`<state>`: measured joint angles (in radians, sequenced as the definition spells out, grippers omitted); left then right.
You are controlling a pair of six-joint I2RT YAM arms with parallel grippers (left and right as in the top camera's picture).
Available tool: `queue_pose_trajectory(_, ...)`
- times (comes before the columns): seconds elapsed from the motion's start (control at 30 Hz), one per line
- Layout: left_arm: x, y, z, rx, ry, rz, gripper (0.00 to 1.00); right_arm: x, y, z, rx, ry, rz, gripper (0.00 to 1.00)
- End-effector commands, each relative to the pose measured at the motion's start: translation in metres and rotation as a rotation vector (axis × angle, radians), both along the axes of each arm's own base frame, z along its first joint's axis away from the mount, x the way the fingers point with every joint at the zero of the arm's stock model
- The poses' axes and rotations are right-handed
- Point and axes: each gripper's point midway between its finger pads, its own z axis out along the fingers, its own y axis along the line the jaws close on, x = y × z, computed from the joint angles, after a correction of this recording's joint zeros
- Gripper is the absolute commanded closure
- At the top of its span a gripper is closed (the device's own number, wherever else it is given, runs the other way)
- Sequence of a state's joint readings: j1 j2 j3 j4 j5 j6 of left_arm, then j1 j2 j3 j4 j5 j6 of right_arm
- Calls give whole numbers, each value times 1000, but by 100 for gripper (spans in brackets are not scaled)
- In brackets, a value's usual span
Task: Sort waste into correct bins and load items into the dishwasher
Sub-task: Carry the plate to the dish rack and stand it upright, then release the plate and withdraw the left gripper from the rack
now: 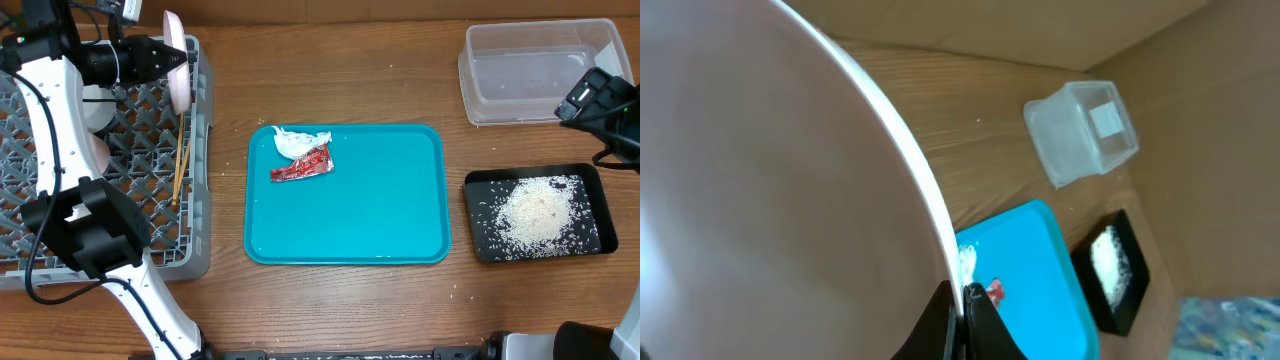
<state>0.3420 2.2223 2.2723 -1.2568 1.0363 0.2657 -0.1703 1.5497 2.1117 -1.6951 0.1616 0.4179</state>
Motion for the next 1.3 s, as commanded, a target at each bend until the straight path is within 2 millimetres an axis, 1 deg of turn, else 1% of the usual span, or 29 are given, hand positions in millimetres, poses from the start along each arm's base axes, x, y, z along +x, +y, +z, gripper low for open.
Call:
queue_pose_trajectory(0.0,1,-6,4,-49,-48,-46,96,0,-3,6,-14,-17,-7,0)
queue_pose_trajectory(0.2,0,-6,4,-47,-46,-46,96,0,-3,6,-14,-17,-7,0)
queue_pose_trajectory(0.3,1,-2,-2,-14,-24,-29,95,0,-3,6,-14,-17,-7,0)
queue_pose_trajectory(0.33,0,1,-9,19,1,-16,95,0,-3,6,-14,-17,-7,0)
queue_pose_trajectory(0.4,-1,4,-14,49,18,-5,96,0,-3,6,-14,-17,-7,0)
queue_pose_trajectory(0.5,-1,6,-17,66,28,2,96,0,-3,6,-14,-17,-7,0)
queue_pose_trajectory(0.53,-1,6,-17,66,29,2,93,0,-3,6,-14,-17,-7,0)
queue_pose_trajectory(0.57,-1,6,-18,66,32,3,80,0,-3,6,-14,-17,-7,0)
queue_pose_trajectory(0.6,-2,6,-18,61,44,9,49,0,-3,6,-14,-17,-7,0)
queue_pose_trajectory(0.63,-2,6,-18,52,60,19,10,0,-3,6,-14,-17,-7,0)
queue_pose_trajectory(0.67,-2,6,-18,44,73,29,0,0,-3,6,-14,-17,-7,0)
queue_pose_trajectory(0.83,0,8,-17,-10,149,94,0,0,-3,6,-14,-17,-7,0)
queue_pose_trajectory(0.93,-5,8,-7,-63,171,107,0,0,-3,6,-14,-17,-7,0)
queue_pose_trajectory(1.0,-10,8,7,-111,158,99,0,0,-3,6,-14,-17,-7,0)
queue_pose_trajectory(1.1,-22,11,33,-184,137,101,0,0,-3,6,-14,-17,-7,0)
queue_pose_trajectory(1.2,-40,25,56,-208,161,164,0,0,-3,6,-14,-17,-7,0)
queue_pose_trajectory(1.27,-57,37,72,-199,162,211,0,0,-3,6,-14,-17,-7,0)
